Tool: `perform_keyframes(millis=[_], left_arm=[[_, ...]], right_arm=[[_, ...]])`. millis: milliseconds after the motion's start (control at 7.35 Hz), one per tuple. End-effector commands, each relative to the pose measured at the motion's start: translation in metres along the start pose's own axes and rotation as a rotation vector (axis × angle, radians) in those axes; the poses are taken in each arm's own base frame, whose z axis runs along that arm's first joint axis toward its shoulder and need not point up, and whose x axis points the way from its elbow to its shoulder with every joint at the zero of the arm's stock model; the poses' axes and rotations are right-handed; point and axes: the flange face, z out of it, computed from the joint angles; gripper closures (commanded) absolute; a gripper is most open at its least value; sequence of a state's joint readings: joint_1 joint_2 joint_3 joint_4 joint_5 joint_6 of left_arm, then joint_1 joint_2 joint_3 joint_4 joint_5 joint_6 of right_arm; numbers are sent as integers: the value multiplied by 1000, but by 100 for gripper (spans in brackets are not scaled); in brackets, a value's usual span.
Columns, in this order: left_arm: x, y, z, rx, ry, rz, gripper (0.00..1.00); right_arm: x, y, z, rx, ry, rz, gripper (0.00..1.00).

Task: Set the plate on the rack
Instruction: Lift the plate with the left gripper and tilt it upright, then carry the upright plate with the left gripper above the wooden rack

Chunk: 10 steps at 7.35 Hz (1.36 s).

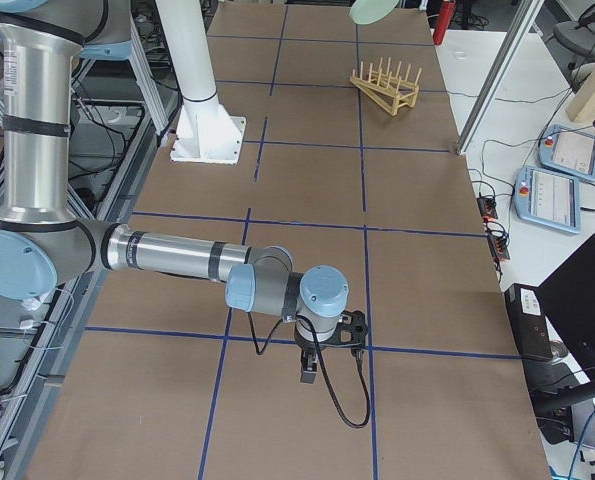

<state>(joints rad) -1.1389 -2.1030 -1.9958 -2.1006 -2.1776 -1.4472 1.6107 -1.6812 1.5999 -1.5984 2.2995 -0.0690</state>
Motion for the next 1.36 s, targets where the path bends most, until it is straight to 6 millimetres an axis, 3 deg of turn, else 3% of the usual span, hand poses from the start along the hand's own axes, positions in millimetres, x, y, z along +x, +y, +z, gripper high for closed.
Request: perform_keyframes(millis=[0,136,544,680,816,952,1088,1224], left_arm=[[-64,5,3,10,175,-62,100],[-93,7,5,9,225,-108,100],[-128,-8,32,124,397,-248,100],[-127,-16,53,171,414,-263,100],[-145,-24,81,189,437,-262,100],[-166,-17,111,218,465,-276,100],[-171,-13,126,230,477,-285,100],[-171,-12,128,228,476,-287,100]], right_arm=[[0,0,0,0,0,0,0],[0,0,0,0,0,0,0],[0,0,0,0,0,0,0],[0,0,0,0,0,0,0],[0,0,0,0,0,0,0],[0,0,0,0,0,-2,0],[0,0,0,0,0,0,0],[0,0,0,0,0,0,0]])
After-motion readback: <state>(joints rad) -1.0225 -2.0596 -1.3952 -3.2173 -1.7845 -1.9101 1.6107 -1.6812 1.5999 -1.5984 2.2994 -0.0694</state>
